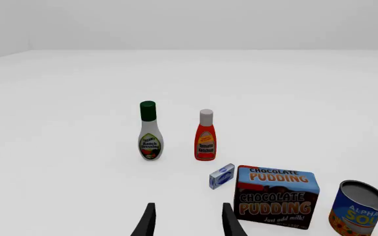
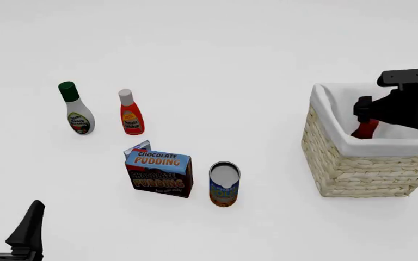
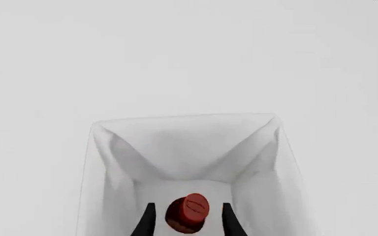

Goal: Pick the bbq sauce and place it in the basket.

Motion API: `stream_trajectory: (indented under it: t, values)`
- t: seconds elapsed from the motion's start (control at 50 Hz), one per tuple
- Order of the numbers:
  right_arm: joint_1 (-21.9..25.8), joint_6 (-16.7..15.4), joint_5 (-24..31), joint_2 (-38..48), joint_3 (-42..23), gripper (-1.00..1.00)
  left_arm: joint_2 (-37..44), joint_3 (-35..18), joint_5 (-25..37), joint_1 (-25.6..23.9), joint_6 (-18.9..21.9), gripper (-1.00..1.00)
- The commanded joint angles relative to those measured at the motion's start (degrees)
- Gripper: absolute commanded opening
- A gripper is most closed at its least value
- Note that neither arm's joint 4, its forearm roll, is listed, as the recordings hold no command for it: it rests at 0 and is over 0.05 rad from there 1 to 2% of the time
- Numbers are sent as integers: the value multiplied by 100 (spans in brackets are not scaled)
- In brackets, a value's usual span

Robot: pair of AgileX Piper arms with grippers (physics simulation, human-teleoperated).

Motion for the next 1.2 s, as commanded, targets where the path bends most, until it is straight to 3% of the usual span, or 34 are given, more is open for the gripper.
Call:
stream_trajectory:
  t: [0.02, 1.2]
  values:
    - [-17, -14, 99, -66, -86, 100, 0, 0, 0, 0, 0, 100]
    - [432, -367, 1621, -1449, -1291, 100, 0, 0, 0, 0, 0, 100]
